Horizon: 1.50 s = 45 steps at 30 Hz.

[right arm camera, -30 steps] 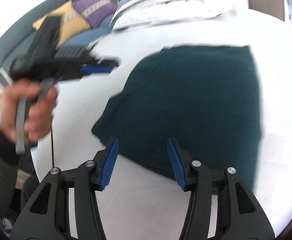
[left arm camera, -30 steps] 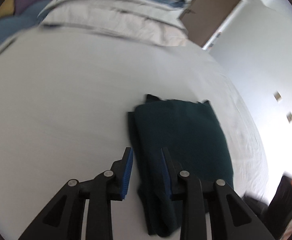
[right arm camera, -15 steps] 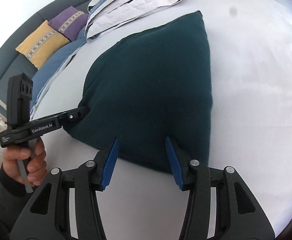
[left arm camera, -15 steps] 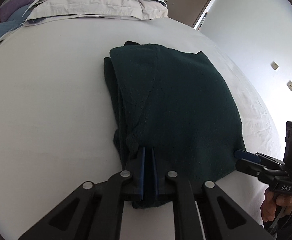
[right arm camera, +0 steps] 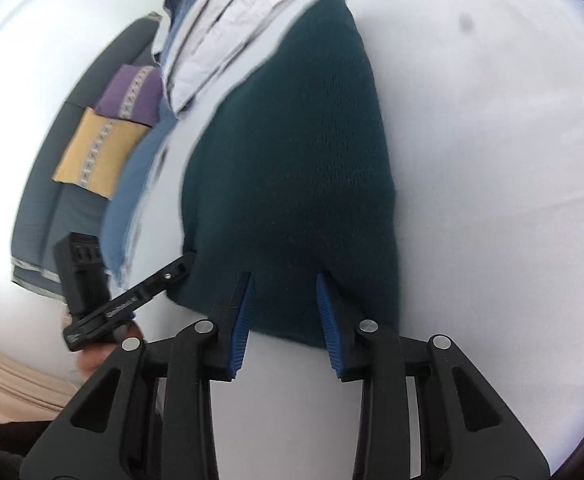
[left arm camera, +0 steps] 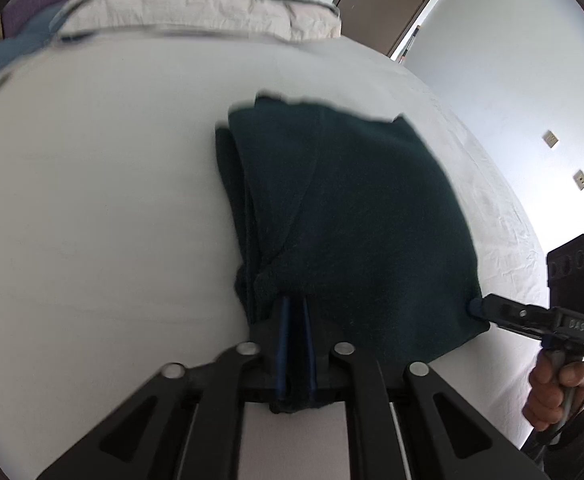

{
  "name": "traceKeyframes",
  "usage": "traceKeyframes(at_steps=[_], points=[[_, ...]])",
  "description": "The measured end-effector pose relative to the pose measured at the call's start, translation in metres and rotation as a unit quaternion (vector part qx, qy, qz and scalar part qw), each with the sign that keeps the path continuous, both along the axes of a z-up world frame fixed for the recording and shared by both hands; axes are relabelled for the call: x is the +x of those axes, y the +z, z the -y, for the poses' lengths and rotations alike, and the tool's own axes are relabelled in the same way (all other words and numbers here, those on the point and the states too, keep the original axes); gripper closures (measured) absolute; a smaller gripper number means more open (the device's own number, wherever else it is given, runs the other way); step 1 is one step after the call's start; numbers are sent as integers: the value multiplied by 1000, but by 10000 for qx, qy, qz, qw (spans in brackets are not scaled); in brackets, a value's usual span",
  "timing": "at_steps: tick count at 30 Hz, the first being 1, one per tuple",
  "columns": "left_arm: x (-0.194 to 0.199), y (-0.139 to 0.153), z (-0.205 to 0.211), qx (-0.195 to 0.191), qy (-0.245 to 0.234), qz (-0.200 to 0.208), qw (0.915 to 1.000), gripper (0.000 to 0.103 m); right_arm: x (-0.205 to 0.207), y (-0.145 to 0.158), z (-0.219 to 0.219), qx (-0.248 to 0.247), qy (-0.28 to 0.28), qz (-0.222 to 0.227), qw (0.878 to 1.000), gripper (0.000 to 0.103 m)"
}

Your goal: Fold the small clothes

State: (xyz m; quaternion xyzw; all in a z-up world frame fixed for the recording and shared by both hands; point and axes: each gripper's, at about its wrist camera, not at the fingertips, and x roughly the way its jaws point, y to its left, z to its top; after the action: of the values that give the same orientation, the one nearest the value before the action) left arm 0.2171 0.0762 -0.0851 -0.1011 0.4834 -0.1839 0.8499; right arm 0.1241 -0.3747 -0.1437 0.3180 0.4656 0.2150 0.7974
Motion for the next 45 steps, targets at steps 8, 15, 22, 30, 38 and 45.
traceKeyframes(at_steps=[8, 15, 22, 30, 38, 45], points=[[63, 59, 29, -73, 102, 661, 9977, 55, 62, 52, 18, 590, -64, 358, 9976, 58], [123, 4, 49, 472, 307, 233, 9981, 58, 175, 48, -15, 834, -18, -38, 9965, 51], [122, -22, 51, 817, 165, 337, 9960, 53, 242, 13, -10, 862, -596, -492, 9933, 52], [122, -24, 54, 895, 115, 409, 9951, 51, 255, -1, 4, 690, -857, -422, 9930, 57], [120, -26, 57, 959, 120, 495, 9941, 51, 194, 51, -28, 527, 127, 297, 9981, 53], [119, -27, 56, 942, 109, 526, 9941, 51, 168, 22, -35, 645, 520, 333, 9960, 49]])
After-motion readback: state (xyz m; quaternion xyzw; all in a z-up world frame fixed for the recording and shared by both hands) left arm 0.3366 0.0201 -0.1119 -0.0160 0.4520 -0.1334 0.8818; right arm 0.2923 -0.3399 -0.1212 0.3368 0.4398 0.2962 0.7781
